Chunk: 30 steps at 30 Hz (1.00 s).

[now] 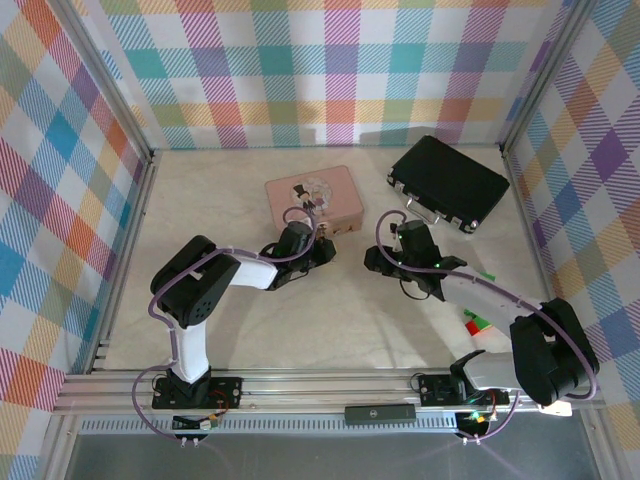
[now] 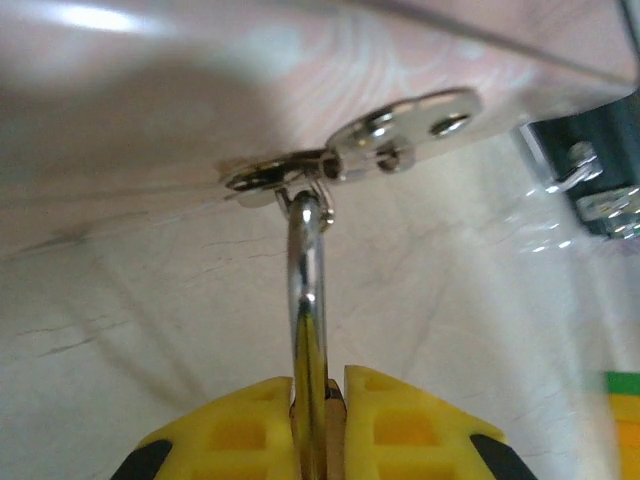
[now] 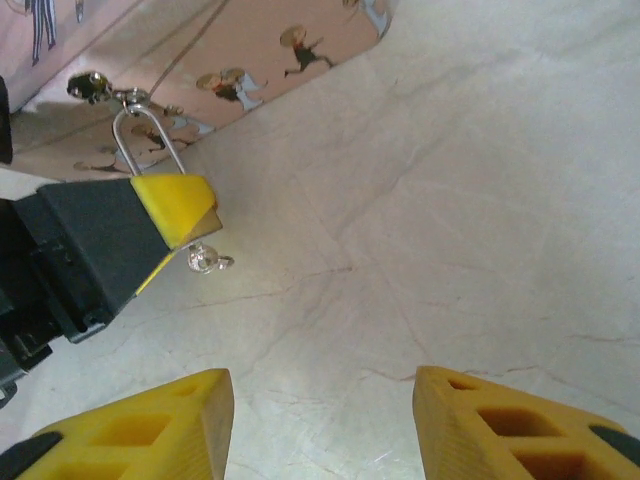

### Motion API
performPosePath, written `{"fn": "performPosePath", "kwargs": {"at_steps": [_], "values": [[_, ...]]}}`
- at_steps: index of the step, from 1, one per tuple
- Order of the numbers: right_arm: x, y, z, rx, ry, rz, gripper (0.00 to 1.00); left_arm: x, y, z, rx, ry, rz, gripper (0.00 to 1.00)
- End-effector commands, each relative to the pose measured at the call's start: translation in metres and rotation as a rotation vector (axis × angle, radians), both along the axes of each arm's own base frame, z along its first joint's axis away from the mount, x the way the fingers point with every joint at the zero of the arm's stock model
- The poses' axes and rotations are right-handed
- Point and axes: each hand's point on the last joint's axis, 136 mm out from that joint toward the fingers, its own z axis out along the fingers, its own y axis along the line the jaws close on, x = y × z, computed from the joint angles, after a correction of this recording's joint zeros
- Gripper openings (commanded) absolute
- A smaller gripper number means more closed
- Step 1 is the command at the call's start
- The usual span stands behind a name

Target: Unlock the padlock with the key

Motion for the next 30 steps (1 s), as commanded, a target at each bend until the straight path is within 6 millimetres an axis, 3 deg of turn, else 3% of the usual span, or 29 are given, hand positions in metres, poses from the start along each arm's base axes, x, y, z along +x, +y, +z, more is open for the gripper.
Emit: {"fn": "performPosePath", "kwargs": {"at_steps": [1,9,17,23,30], "values": [[0.001,0.015,0.004,0.145,0.009,-0.003,0.49,0.003,-0.013,0.023,-0.268,0.076,0.057,0.00],[0.000,0.035,0.006,0.380,0.009,-0.021,0.40,0.002,-0.010,0.045,-0.505,0.092,0.125,0.00],[0.021,0.064,0.034,0.546,-0.082,0.032,0.37,-0.003,-0.001,0.055,-0.531,0.053,0.163,0.00],[0.034,0.081,0.036,0.633,-0.097,0.051,0.33,-0.003,0.001,0.057,-0.541,0.035,0.175,0.00],[0.032,0.095,0.040,0.667,-0.120,0.074,0.32,-0.004,0.004,0.056,-0.558,0.030,0.186,0.00]]}}
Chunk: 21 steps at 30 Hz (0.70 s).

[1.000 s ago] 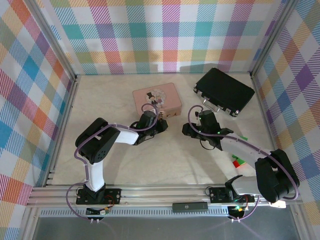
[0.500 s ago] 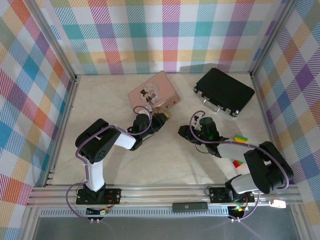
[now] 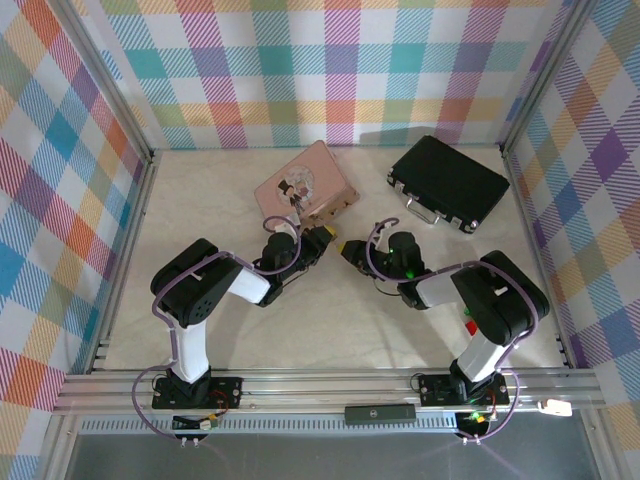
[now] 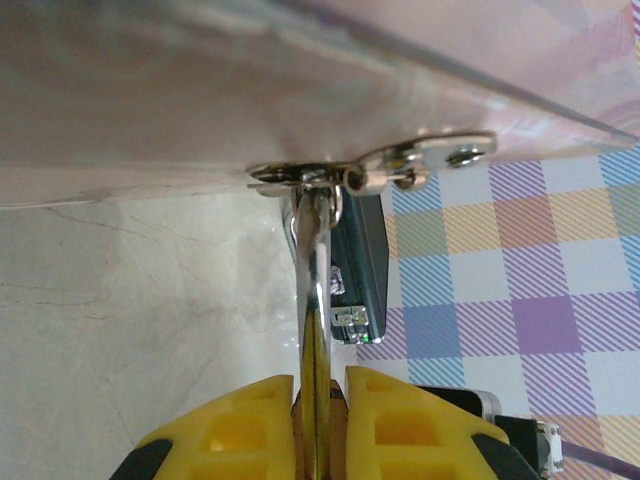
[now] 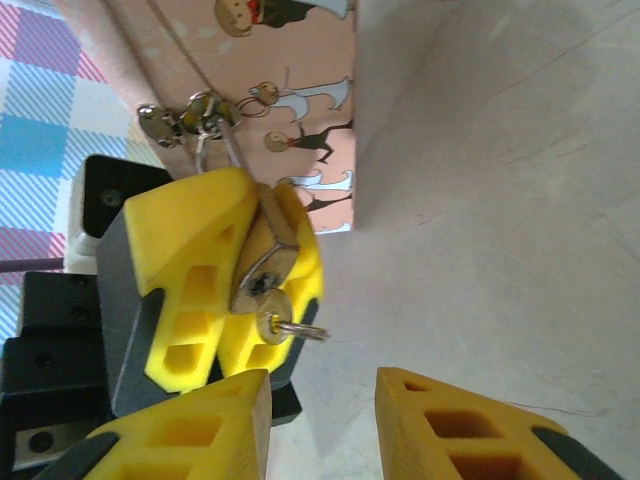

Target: Unlock the padlock with the key

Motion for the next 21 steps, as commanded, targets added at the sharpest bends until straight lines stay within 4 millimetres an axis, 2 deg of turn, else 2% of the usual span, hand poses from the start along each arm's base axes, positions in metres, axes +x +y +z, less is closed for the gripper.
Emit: {"fn": "performPosePath", "kwargs": {"at_steps": [1,11,15,21], "values": [[0.007,0.013,0.033,0.079,-0.094,0.020,0.32,-0.007,-0.001,-0.008,-0.045,0.053,0.001,0.00],[0.019,0.016,0.031,0.073,-0.102,-0.004,0.26,-0.008,-0.002,-0.003,-0.071,0.043,-0.004,0.00],[0.021,0.017,0.026,0.059,-0.087,-0.005,0.26,-0.009,-0.004,-0.002,-0.075,0.043,-0.012,0.00],[0.017,0.007,0.020,0.038,-0.061,-0.044,0.29,-0.010,-0.001,-0.002,-0.079,0.040,0.003,0.00]]}}
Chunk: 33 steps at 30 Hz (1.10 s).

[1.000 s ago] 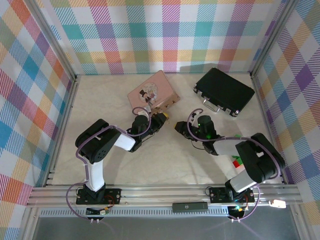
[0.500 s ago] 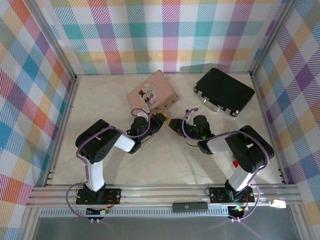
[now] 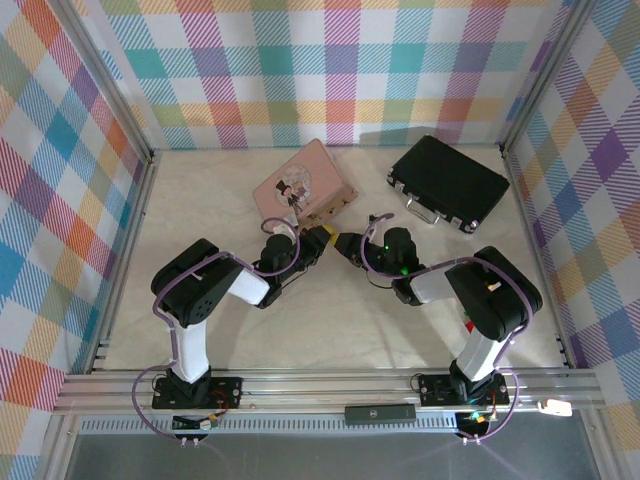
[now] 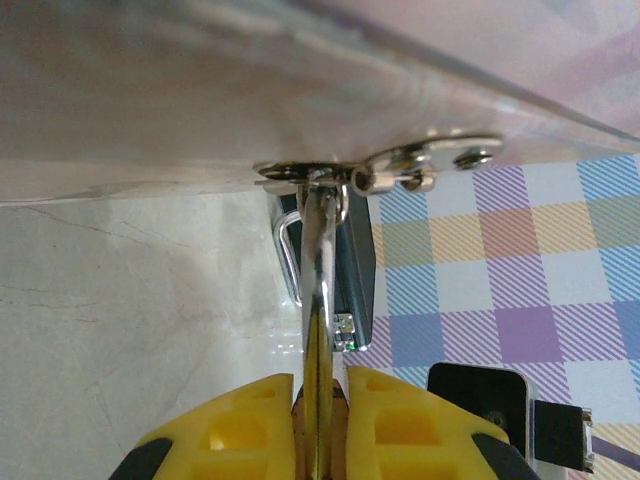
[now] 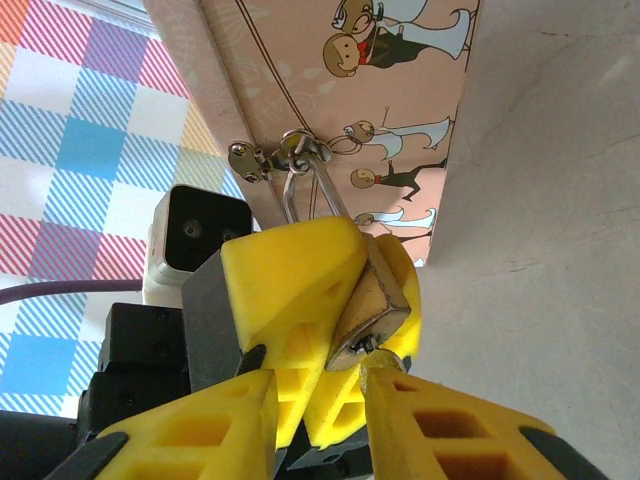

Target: Unlock the padlock with the key

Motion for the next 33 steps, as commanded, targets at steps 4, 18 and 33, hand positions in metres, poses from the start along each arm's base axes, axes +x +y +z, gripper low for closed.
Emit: {"fn": "performPosePath", "kwargs": {"at_steps": [4,18,33], "values": [[-0.003,-0.016,-0.002,-0.063,-0.001,-0.068,0.30,-0.010,-0.005,-0.006,-0.050,0.042,-0.019,0.00],[0.004,0.000,0.005,-0.066,-0.037,-0.015,0.27,-0.008,-0.010,0.001,-0.069,0.028,-0.026,0.00],[0.007,0.011,0.000,0.054,0.018,-0.003,0.20,-0.008,-0.009,0.001,-0.082,0.025,-0.021,0.00]]}}
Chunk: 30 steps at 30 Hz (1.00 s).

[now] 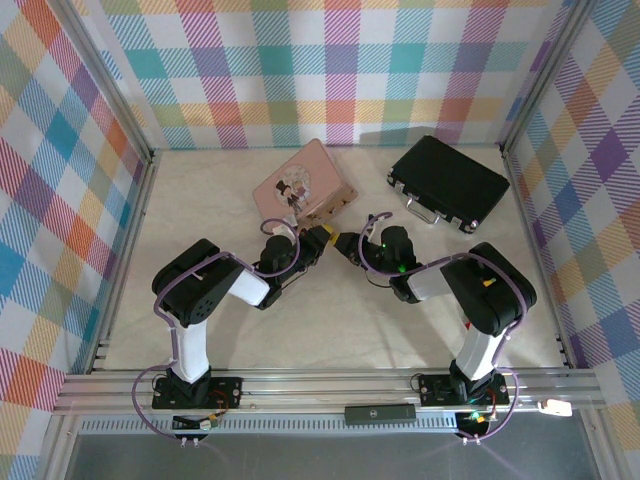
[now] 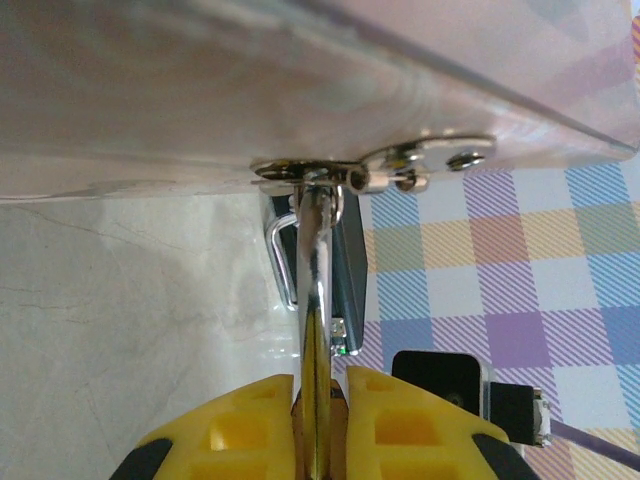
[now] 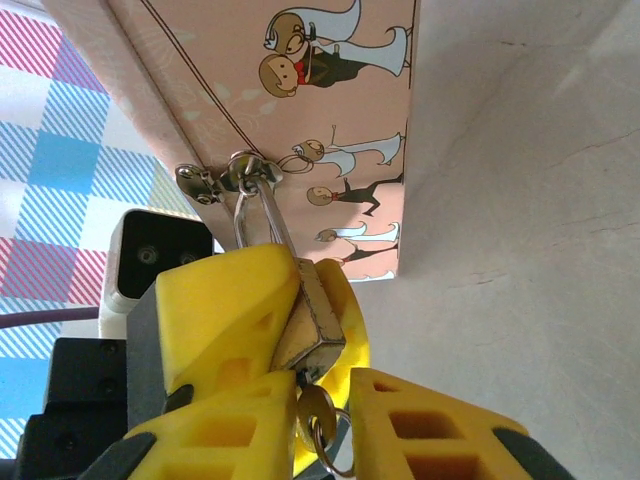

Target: Unlock the padlock with the key

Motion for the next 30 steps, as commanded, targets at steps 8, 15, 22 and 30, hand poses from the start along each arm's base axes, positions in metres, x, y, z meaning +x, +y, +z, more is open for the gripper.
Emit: {"fn": "performPosePath", "kwargs": {"at_steps": [8,15,22,30], "values": [[0.002,0.010,0.019,0.138,0.013,0.010,0.02,-0.009,-0.009,-0.005,-0.055,0.029,-0.034,0.00],[0.008,0.005,0.046,0.343,0.208,-0.022,0.00,-0.009,-0.011,-0.013,-0.005,-0.015,-0.050,0.00],[0.031,0.015,0.110,0.956,0.666,-0.062,0.00,-0.013,-0.023,-0.034,0.093,-0.075,-0.070,0.00],[0.053,0.011,0.171,1.209,0.618,-0.126,0.00,-0.003,-0.034,-0.038,0.103,-0.093,-0.031,0.00]]}}
